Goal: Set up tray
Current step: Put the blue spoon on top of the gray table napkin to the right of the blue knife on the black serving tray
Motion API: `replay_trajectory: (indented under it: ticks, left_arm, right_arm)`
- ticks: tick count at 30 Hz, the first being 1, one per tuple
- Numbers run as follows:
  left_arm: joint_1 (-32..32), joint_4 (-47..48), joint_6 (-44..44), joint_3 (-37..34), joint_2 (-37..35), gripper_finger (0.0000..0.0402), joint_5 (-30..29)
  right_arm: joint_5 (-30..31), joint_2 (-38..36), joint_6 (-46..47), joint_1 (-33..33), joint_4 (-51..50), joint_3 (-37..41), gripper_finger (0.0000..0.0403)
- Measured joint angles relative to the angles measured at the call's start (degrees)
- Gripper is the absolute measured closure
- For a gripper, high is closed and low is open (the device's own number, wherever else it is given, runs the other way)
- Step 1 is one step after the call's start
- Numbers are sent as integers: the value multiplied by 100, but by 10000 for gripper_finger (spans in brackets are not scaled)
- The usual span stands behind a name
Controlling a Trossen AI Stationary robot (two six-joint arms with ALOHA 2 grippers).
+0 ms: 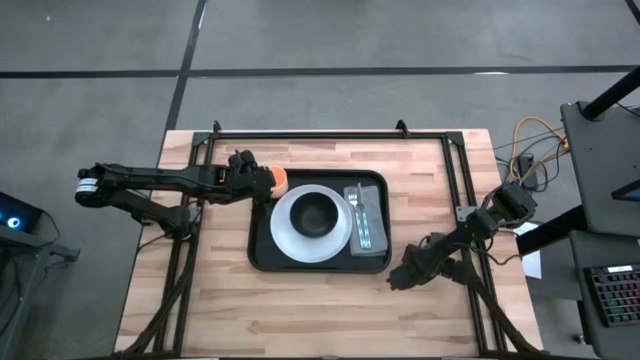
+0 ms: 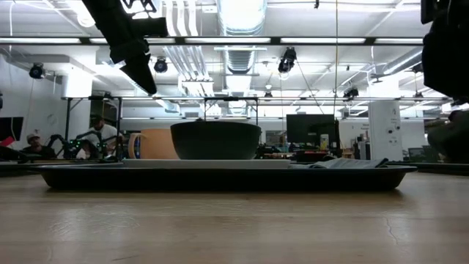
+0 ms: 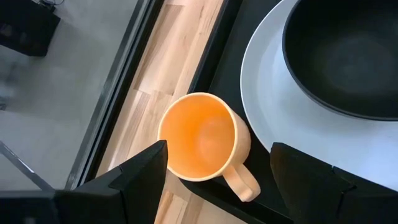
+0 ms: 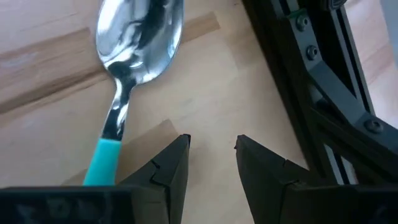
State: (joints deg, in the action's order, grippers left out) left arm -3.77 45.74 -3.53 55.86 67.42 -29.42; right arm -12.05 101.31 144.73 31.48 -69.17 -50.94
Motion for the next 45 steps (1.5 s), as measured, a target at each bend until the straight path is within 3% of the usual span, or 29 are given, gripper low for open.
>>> replay_trajectory:
  ticks: [11, 35, 40, 45]
  left_arm:
    - [0, -5, 0, 26, 0, 140, 1]
    - [0, -7, 6, 26, 0, 140, -1]
    - [0, -7, 24, 26, 0, 140, -1]
    - [-2, -10, 115, 26, 0, 140, -1]
  right_arm:
    - [444, -83, -75, -95, 273, 247, 281]
    - [2789, -74, -1083, -453, 744, 276, 281]
    - [2446, -146, -699, -477, 403, 197, 281]
    - [2522, -271, -683, -475, -560, -652, 296]
